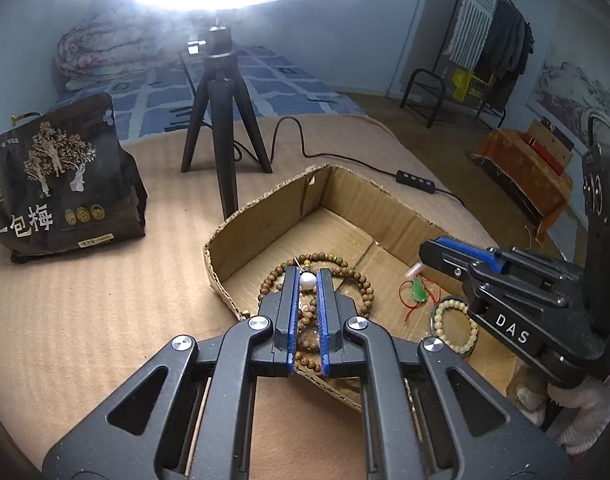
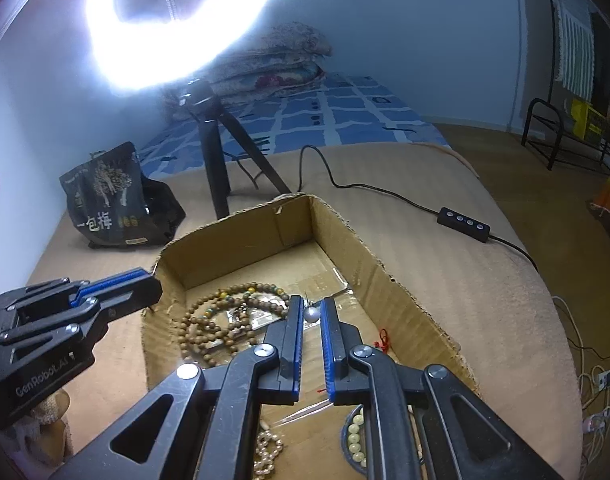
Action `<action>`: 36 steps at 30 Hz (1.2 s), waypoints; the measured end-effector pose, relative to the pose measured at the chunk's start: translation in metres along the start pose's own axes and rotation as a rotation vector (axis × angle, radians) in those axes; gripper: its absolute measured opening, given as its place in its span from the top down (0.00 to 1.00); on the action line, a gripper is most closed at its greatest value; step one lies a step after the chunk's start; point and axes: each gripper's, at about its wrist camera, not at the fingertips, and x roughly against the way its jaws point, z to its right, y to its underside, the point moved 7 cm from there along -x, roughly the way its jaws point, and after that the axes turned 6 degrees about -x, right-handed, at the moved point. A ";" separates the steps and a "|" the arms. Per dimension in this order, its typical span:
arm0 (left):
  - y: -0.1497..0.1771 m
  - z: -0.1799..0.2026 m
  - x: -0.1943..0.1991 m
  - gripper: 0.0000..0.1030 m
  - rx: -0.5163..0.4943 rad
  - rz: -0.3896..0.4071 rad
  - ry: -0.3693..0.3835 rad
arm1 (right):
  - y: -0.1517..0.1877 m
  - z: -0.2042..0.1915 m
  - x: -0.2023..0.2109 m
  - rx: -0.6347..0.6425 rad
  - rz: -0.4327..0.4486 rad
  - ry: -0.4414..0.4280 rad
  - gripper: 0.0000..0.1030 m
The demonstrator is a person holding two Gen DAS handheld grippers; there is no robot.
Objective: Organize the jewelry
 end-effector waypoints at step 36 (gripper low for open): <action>-0.005 -0.001 0.041 0.26 -0.027 0.049 -0.124 | -0.015 0.013 0.039 -0.036 0.098 0.134 0.04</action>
